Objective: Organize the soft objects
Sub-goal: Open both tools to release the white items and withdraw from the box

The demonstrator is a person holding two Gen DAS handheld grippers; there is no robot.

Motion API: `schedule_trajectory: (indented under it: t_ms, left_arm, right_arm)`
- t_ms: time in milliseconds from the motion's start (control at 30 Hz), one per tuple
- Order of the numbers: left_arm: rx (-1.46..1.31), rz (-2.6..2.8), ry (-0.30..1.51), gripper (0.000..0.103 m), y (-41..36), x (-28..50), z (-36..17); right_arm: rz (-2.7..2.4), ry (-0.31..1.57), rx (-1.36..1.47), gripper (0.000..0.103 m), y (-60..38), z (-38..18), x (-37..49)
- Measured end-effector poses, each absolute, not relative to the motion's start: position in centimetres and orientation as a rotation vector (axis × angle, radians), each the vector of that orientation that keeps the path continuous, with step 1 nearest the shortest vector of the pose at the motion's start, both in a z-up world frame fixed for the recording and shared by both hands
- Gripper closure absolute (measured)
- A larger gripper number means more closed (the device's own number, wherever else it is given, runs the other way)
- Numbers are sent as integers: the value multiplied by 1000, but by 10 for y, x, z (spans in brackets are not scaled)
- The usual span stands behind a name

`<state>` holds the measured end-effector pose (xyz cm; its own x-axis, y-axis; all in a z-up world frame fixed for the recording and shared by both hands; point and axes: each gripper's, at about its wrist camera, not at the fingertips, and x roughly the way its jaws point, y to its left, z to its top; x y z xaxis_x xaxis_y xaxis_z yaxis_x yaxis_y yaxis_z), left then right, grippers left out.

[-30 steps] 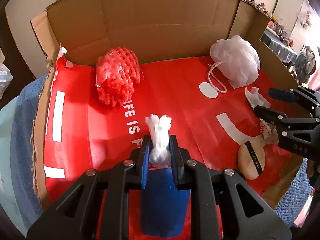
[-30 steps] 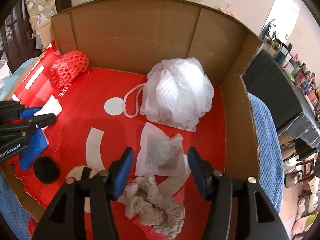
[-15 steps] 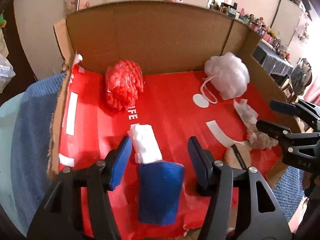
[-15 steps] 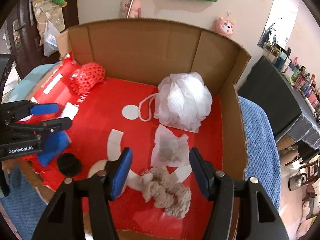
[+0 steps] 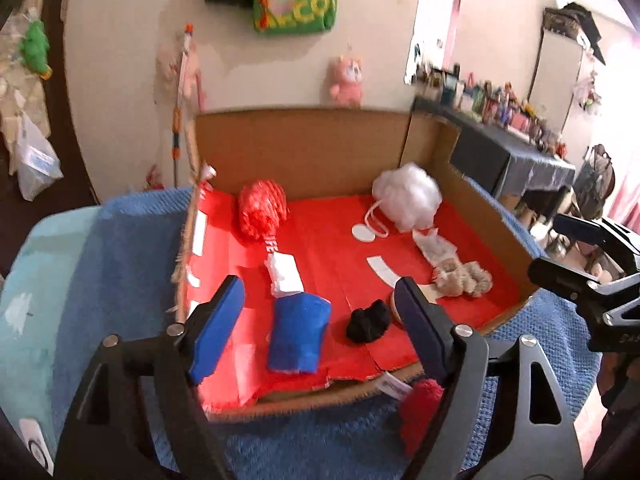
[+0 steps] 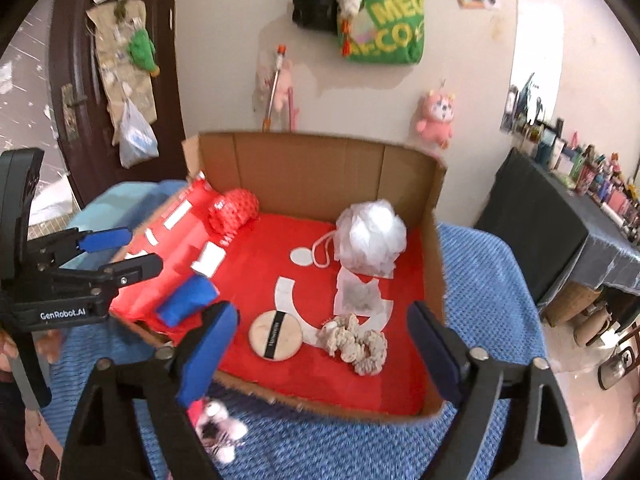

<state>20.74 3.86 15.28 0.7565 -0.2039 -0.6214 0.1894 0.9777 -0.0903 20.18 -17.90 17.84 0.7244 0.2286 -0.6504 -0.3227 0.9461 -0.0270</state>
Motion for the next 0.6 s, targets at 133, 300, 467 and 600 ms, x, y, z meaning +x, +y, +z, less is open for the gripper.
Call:
schedule_trajectory:
  t_ms: [133,300,467,600]
  left_arm:
    - [-8,-185,600,21,39,171,164]
    - [16,-157,504,15,34,122,167]
    - [10,-146,449,5,30,82,153]
    - [26,-130,447,5,23,64,140]
  right_arm:
    - [311,625,-106,1,-185,190,169]
    - [312,546,-77,0,-193,193,127]
    - [284,517,-68,0,-197,175,98]
    - [271,512,-52,0,-200,157,81]
